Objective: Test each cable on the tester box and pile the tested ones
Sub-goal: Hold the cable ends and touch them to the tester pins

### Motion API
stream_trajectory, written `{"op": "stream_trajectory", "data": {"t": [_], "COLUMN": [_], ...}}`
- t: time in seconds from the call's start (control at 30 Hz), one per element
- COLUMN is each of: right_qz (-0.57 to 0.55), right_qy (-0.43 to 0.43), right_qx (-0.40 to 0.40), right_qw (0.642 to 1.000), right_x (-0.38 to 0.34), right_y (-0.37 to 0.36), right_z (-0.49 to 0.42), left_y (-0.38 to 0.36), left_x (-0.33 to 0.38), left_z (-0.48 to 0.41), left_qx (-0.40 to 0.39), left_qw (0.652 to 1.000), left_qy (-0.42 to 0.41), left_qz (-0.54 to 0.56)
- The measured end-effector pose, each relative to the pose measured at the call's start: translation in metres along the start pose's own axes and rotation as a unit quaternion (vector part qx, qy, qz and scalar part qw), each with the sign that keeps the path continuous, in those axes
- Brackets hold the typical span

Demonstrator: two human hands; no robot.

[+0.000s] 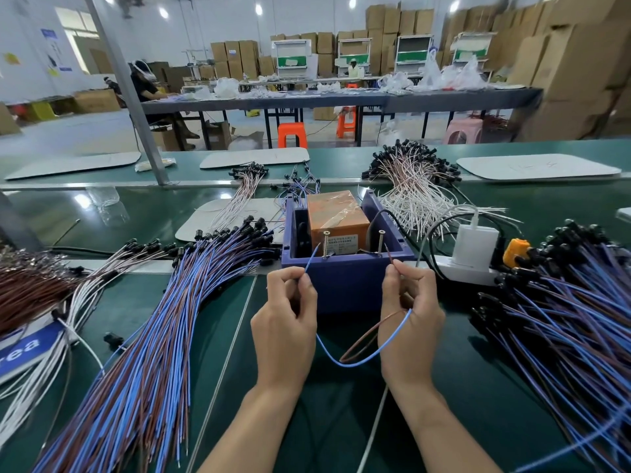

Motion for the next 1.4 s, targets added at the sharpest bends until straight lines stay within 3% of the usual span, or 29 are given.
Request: {"op": "stream_trajectory", "data": {"t": [1.4], "right_qz": [0.03], "right_qy": [0.007], "right_qx": [-0.005], "right_qw": [1.0], "right_x": [0.0053], "right_y": [-0.003], "right_z": [0.0006], "left_y": [-0.003], "left_x": [0.0068], "left_z": [0.0012], "left_qx": [-0.013], "left_qw": [1.0], "left_qy": [-0.013], "left_qz": [-0.005]}}
Point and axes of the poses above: each hand's wrist, its own z-axis away from the middle knuckle, its own y-axis out of the back of the hand, x = y × z, the point moved 7 cm from there along -z, towards the middle knuckle, and after that the axes turned 6 degrees about z, right-handed, at the moved point
